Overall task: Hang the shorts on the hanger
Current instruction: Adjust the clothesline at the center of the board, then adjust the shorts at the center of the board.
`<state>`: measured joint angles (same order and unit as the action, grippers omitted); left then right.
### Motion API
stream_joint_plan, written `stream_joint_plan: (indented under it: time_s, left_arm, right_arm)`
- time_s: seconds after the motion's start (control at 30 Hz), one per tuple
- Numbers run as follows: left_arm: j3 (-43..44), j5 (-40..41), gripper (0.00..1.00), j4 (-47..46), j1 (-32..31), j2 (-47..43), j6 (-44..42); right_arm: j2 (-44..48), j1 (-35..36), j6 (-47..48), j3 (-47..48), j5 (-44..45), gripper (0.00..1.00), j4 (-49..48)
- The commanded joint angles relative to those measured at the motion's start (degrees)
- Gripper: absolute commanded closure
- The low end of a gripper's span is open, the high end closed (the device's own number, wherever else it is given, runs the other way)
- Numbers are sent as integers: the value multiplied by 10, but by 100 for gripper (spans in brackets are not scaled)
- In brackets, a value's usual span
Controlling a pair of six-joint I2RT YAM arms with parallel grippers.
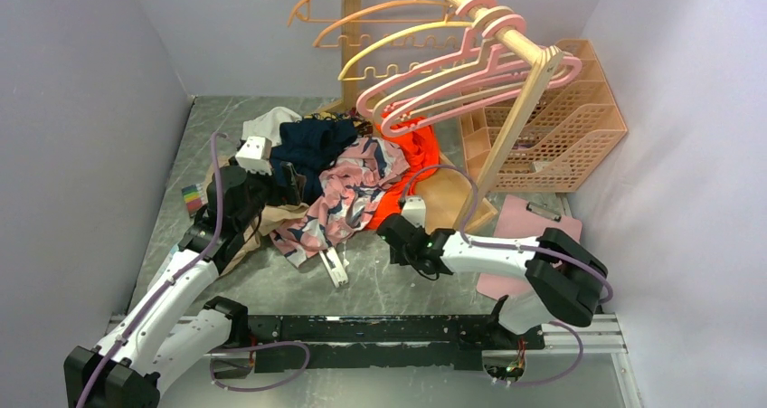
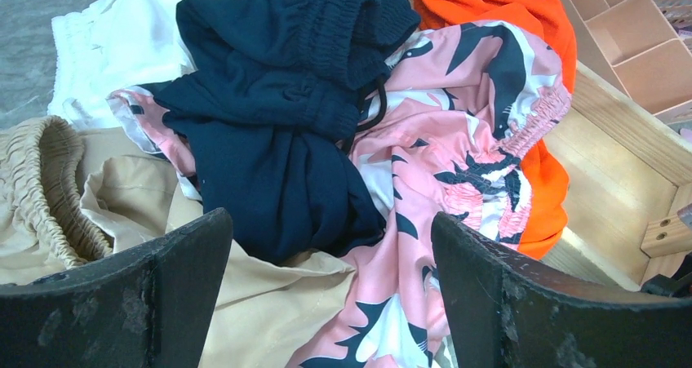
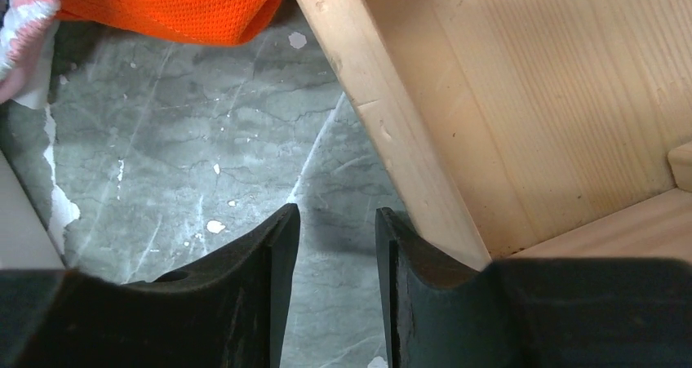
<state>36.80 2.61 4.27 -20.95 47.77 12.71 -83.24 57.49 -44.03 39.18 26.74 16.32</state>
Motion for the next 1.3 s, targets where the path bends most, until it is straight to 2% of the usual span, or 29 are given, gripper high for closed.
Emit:
stream_joint_plan:
  time_s: [0.0,0.1,0.17,0.27,0.37,0.5,0.63,0.73,0.9,1.1,1.27]
  left_arm:
    - [8,15,5,9,-3,-4,4]
    - [10,23,5,14,-3,-6,5]
    - [11,32,4,20,-3,-10,8]
    - [18,59,2,37,-4,-16,22]
    - [37,84,1,73,-4,-18,37]
    - [75,112,1,144,-4,-10,58]
    - [100,122,1,195,-4,-10,99]
    - [101,139,1,228,-4,-20,131]
    - [99,144,1,283,-3,-34,189]
    - [95,108,1,318,-3,-39,214]
    - [90,89,3,321,-3,-50,206]
  right_arm:
    - [14,-57,-2,-29,85,56,53]
    - [36,-62,1,-35,74,54,56]
    - [68,-60,46,-46,25,51,16]
    - [129,-39,125,-56,-86,42,-46]
    - [165,2,172,-34,-137,30,-69]
    - [156,52,210,21,-160,24,-94]
    - [97,72,220,75,-145,21,-140]
    - [33,72,196,114,-112,22,-158]
    - [-60,70,155,179,-34,35,-125]
    - [-97,63,154,174,3,43,-150]
    - [-114,62,159,168,8,45,-154]
